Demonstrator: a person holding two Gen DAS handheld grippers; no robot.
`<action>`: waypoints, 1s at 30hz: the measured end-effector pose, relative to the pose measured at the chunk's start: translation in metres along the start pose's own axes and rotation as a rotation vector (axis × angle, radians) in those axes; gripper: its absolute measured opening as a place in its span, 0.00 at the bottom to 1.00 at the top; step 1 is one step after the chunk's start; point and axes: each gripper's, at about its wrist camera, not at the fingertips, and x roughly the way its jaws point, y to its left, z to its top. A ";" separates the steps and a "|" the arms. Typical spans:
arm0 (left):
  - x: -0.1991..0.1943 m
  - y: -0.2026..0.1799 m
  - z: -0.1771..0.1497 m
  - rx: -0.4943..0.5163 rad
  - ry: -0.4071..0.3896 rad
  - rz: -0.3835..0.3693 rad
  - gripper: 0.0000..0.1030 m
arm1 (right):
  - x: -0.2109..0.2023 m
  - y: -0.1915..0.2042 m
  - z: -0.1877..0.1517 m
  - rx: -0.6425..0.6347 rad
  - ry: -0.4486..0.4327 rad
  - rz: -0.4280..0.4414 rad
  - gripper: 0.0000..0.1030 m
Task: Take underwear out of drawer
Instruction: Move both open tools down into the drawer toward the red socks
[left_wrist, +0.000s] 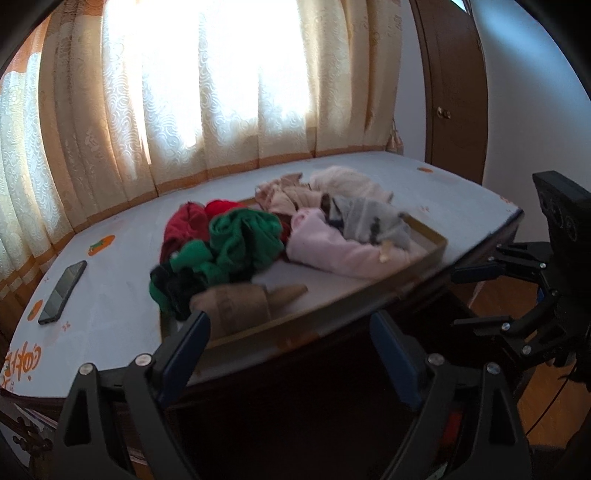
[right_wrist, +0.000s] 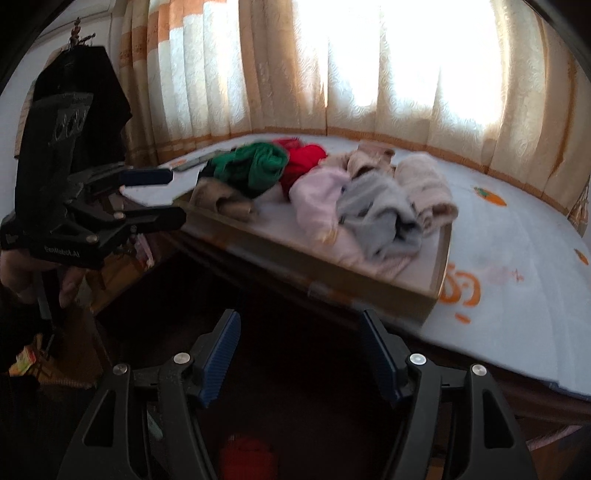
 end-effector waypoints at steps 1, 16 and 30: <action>0.000 -0.002 -0.005 0.005 0.007 -0.004 0.87 | 0.002 0.001 -0.005 -0.008 0.016 0.005 0.66; 0.031 -0.030 -0.065 0.096 0.286 -0.131 0.88 | 0.050 0.021 -0.053 -0.148 0.410 0.124 0.66; 0.057 -0.032 -0.083 0.067 0.457 -0.232 0.88 | 0.099 0.013 -0.066 -0.089 0.671 0.197 0.65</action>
